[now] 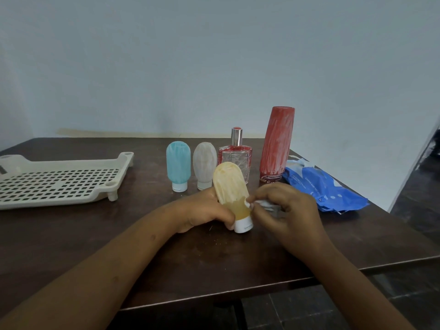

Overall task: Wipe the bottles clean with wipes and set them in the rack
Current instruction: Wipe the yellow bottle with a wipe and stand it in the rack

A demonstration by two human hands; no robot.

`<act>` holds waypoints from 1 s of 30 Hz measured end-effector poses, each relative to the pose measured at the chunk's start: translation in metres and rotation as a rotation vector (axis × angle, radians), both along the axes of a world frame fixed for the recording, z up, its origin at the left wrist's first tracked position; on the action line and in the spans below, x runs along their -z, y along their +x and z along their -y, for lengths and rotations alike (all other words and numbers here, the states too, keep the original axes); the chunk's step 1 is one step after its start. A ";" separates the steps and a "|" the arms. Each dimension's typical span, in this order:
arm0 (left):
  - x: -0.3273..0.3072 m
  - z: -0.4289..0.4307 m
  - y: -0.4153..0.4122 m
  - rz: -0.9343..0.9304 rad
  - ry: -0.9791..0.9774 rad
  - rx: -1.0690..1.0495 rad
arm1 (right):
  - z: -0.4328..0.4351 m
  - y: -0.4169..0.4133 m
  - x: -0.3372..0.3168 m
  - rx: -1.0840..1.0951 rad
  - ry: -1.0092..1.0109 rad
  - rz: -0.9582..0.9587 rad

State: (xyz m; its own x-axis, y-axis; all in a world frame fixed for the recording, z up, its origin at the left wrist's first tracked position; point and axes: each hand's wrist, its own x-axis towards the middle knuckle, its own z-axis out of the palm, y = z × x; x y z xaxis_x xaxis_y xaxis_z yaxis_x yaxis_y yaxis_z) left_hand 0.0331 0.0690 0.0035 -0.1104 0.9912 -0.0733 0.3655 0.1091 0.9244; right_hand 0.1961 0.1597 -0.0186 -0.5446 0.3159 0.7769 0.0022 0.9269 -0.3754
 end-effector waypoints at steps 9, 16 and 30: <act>0.001 0.000 -0.001 -0.009 -0.005 0.008 | -0.002 -0.002 0.001 0.032 -0.006 -0.025; 0.003 -0.003 -0.002 0.003 -0.015 0.012 | -0.002 0.000 0.003 -0.011 -0.049 -0.037; 0.004 -0.005 -0.004 0.008 -0.037 0.023 | -0.005 -0.005 0.000 0.006 -0.135 -0.063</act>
State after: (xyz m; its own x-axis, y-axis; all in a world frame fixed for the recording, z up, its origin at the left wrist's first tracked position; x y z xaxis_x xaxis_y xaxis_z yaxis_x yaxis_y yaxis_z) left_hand 0.0287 0.0735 -0.0007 -0.0871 0.9900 -0.1111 0.3605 0.1352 0.9229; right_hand 0.1912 0.1648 -0.0186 -0.4941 0.4227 0.7597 -0.0202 0.8680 -0.4961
